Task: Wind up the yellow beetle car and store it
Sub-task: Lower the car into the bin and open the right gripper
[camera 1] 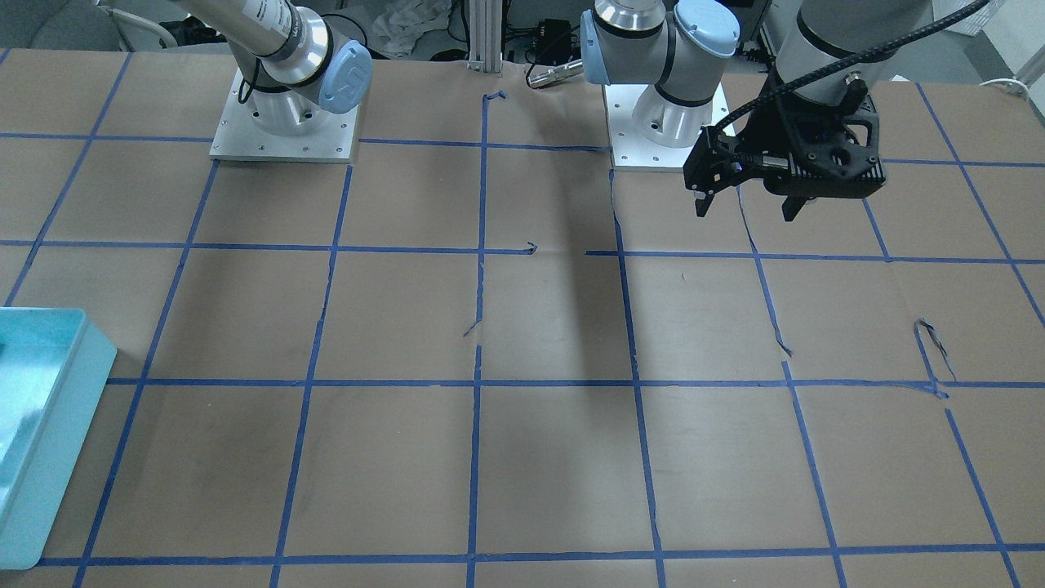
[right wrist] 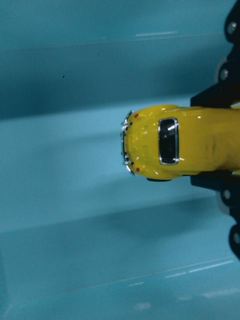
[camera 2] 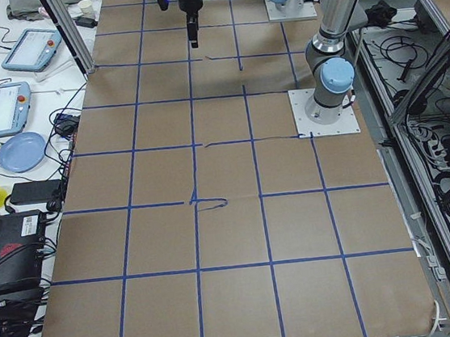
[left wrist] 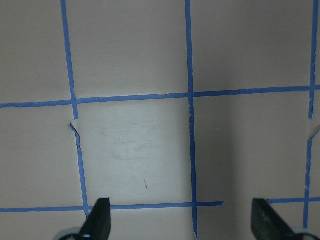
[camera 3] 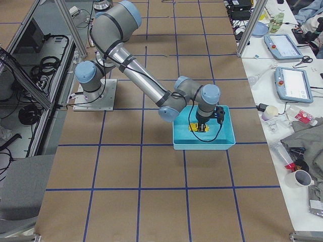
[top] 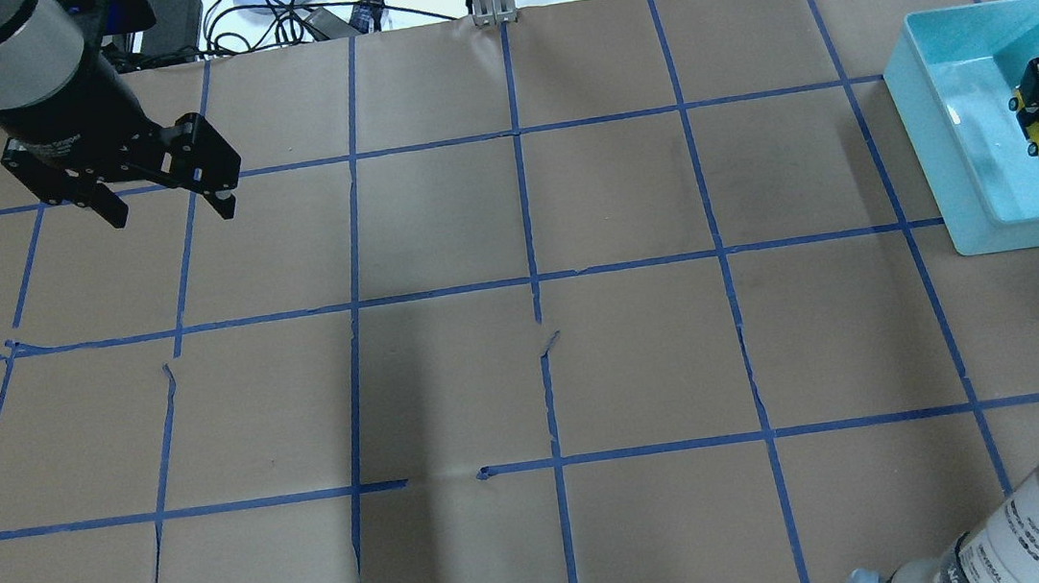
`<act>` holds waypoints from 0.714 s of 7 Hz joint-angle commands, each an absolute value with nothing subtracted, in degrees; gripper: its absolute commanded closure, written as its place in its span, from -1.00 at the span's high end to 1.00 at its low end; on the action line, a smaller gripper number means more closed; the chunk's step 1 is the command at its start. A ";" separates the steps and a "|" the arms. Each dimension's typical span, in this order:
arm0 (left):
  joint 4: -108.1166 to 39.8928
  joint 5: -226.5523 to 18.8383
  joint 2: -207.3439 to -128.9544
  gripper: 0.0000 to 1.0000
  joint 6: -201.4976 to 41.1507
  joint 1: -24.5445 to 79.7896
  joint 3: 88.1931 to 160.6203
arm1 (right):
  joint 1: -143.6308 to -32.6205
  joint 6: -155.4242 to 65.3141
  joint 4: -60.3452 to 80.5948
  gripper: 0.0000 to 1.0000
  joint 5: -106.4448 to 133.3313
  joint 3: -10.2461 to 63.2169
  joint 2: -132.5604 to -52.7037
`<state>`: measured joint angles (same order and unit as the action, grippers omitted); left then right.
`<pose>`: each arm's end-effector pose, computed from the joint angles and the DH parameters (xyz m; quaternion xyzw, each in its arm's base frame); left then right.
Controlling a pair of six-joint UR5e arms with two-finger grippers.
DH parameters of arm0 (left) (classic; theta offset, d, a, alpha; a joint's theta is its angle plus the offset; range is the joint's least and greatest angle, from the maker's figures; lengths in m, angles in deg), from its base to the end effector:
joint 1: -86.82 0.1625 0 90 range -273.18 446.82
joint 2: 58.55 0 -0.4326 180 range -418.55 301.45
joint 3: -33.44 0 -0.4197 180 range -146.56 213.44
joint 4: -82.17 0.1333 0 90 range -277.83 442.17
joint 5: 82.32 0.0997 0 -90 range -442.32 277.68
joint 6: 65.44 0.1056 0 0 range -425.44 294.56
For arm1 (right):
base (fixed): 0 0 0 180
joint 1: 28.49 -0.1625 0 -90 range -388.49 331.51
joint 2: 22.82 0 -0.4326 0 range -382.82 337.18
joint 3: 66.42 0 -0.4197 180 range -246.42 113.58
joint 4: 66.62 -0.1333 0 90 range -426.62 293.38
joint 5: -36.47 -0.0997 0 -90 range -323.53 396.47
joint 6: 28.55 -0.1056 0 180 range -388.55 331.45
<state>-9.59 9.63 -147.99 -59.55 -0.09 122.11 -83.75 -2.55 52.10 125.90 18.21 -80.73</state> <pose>-0.1017 -0.5214 0.5036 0.0244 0.9996 0.0002 0.0171 -0.2931 -0.6584 0.2382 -0.0761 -0.9969 0.0176 0.0045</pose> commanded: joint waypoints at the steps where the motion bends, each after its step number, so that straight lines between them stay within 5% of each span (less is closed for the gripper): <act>1: -9.68 9.70 -147.76 1.00 -59.55 -0.19 122.12 | -84.74 -0.64 53.25 -0.98 126.56 18.57 -79.87; 5: -9.59 9.61 -147.76 1.00 -60.26 -0.11 122.12 | -84.74 1.77 55.72 -0.87 125.76 20.41 -79.34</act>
<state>-9.56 9.57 -147.81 -60.16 -0.18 122.12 -84.74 1.44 55.69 126.03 20.21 -79.28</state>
